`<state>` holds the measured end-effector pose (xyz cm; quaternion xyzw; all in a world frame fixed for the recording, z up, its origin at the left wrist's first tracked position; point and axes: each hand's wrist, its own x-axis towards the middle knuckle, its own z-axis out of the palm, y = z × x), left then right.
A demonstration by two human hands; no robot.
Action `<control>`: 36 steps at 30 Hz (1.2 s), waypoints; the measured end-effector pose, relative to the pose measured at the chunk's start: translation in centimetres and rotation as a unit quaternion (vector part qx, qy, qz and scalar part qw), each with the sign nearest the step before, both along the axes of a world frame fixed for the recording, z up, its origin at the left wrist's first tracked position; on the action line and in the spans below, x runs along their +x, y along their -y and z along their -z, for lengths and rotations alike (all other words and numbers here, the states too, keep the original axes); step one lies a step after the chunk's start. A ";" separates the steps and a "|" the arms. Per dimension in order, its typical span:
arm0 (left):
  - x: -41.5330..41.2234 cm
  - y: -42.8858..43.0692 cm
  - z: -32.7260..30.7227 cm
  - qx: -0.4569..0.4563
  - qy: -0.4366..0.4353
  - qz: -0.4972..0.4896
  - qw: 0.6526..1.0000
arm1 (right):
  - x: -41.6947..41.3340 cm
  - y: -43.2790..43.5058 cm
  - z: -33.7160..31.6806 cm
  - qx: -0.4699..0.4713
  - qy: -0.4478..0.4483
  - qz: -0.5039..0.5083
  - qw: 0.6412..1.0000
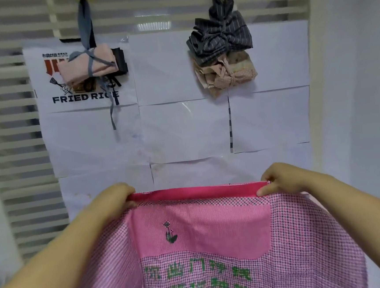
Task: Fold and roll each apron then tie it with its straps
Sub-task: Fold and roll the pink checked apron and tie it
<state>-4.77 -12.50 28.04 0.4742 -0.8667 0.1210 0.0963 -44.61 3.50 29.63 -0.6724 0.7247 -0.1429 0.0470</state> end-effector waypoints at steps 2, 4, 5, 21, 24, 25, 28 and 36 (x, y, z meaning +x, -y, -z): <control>0.1 0.6 0.6 -0.015 -0.069 -0.001 0.997 | 0.0 -0.2 0.3 0.043 0.002 -0.006 0.999; 0.0 0.5 0.7 -0.032 -0.135 -0.020 0.990 | 0.1 -0.2 0.8 0.072 -0.014 -0.001 0.997; 0.0 0.5 0.7 -0.045 -0.171 -0.031 0.984 | 0.2 -0.2 1.2 0.066 -0.013 0.006 0.998; -0.2 -1.5 1.1 -0.060 0.099 -0.109 0.987 | 1.7 -0.9 2.9 -0.060 -0.274 0.246 0.928; -1.4 -2.2 1.1 -0.034 0.137 -0.189 0.972 | 2.5 -0.5 2.3 0.008 -0.235 0.255 0.938; -1.6 -2.3 0.9 -0.011 0.129 -0.210 0.969 | 2.5 -0.4 2.0 0.036 -0.211 0.255 0.943; -1.9 -2.5 -0.2 0.075 0.071 -0.242 0.965 | 1.8 0.2 1.2 0.107 -0.026 0.240 0.964; -2.9 -2.7 -0.5 0.322 -0.653 -0.129 0.673 | 2.3 3.2 2.9 -0.026 0.733 0.182 0.655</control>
